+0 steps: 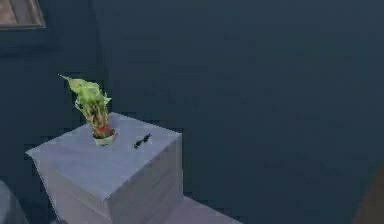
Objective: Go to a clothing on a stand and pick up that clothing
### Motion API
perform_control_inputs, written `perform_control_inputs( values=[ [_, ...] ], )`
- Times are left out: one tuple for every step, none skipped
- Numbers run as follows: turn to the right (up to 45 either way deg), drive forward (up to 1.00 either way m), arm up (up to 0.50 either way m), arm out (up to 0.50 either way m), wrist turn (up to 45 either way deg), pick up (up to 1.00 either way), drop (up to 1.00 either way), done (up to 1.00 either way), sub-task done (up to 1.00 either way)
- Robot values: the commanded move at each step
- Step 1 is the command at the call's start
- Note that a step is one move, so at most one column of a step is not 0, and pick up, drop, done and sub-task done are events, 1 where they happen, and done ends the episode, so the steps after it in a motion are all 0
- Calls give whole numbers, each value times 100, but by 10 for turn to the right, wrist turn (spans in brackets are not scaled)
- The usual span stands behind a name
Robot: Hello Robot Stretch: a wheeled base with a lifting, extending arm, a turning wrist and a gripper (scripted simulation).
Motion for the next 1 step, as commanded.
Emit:
perform_control_inputs(
  values=[
    [-450,0,0,0,0,0,0,0,0]
  ],
)
